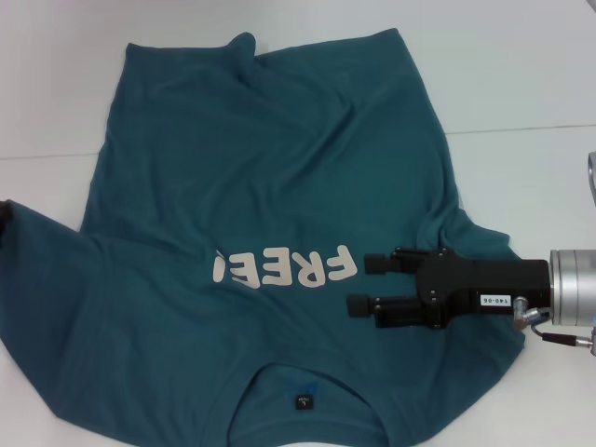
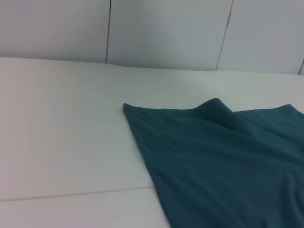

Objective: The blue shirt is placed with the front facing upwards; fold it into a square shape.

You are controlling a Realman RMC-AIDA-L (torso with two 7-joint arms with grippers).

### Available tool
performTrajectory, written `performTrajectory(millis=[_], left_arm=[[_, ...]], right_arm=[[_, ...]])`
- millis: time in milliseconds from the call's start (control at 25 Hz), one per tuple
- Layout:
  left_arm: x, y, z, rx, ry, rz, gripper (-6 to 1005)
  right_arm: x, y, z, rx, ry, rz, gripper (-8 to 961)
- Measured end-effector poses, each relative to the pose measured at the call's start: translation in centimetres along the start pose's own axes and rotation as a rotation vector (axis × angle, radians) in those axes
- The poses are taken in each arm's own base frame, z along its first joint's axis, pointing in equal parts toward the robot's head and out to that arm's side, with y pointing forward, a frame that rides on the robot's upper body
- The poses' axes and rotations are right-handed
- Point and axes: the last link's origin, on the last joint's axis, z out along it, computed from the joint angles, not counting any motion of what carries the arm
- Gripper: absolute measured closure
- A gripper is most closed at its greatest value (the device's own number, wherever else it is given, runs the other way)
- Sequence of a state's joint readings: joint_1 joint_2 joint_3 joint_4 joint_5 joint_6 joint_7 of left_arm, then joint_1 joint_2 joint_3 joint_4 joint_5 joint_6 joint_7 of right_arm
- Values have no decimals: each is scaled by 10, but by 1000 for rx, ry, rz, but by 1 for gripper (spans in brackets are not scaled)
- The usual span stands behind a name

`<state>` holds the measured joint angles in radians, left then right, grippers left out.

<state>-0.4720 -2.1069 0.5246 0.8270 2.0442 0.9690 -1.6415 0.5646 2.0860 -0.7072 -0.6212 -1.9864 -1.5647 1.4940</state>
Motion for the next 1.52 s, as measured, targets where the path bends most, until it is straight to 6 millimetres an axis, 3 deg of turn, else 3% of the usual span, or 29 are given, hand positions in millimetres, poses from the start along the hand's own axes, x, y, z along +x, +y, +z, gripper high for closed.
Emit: performTrajectory(millis=[520,960,1520], left_arm=[[2,21,-11,-168,-10,-171,980],[16,37,0,-242,-9,-290,975],[5,52,8,-282,-12,-345,970]], right_arm=[[1,0,-1,0,0,2,68],[3,1,-2,-2,1,2,67],[5,1,-2,0,2,3,68]])
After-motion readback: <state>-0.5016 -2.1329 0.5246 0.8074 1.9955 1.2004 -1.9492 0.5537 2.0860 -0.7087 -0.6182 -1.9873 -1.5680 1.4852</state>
